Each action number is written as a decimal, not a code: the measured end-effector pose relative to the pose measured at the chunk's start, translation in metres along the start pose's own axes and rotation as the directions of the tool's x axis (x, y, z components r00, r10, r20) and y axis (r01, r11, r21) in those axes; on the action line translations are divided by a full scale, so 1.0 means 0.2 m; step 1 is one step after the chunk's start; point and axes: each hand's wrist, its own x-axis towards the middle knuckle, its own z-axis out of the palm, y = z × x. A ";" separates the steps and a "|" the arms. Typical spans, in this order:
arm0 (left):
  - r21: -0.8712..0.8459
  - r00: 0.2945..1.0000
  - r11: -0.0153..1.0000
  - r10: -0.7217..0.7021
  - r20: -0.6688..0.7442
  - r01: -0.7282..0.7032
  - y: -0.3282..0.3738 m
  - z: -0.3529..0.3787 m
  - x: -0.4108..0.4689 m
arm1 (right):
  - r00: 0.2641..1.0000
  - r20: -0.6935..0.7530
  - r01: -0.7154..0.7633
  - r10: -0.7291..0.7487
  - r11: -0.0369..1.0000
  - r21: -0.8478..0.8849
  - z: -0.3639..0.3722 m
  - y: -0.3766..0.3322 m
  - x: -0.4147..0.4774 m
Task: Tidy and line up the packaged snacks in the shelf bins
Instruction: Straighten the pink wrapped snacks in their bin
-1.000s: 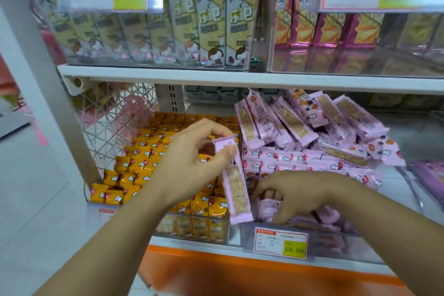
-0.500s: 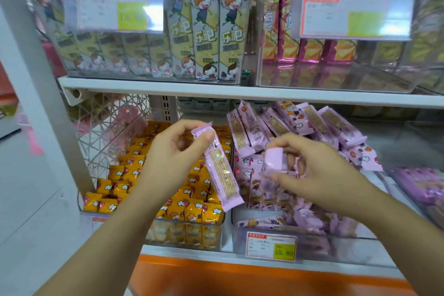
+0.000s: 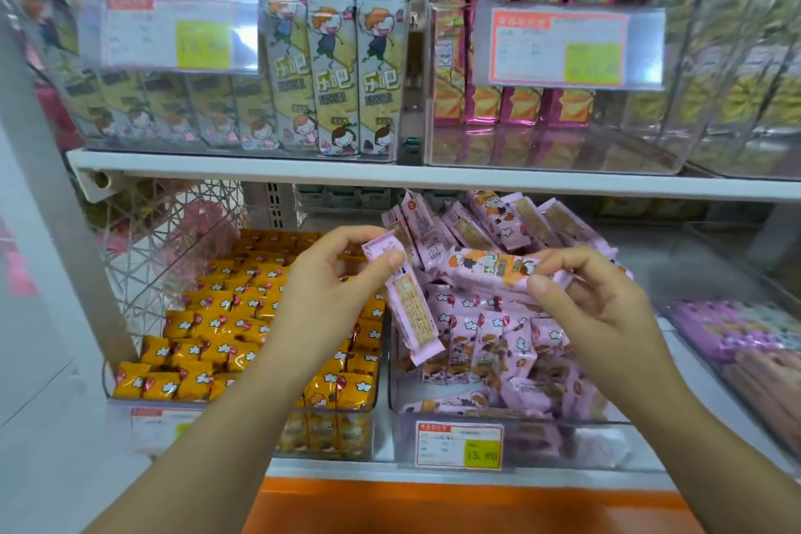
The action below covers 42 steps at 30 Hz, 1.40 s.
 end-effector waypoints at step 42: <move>-0.008 0.917 0.997 0.072 0.392 -0.075 0.03 0.13 -0.11 | 0.798 0.304 -0.594 0.520 0.598 0.538 0.12 0.08 0.04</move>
